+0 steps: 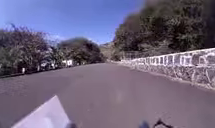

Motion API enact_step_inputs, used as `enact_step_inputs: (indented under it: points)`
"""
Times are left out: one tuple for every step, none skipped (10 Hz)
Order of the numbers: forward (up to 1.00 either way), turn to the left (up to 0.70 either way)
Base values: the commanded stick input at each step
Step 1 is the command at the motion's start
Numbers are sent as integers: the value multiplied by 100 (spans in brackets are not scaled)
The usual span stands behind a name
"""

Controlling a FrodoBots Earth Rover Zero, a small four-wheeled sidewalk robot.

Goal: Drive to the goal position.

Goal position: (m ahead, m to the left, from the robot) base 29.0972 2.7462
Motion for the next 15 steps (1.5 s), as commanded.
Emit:
enact_step_inputs:
  points:
    - [70, -28]
    - [70, -35]
    - [70, -35]
    - [70, -35]
    - [70, 0]
    - [70, 0]
    - [70, 0]
    - [70, 0]
    - [70, 0]
    - [70, 0]
    - [70, 0]
    - [70, 0]
    - [70, 0]
    - [70, 0]
    - [70, 0]
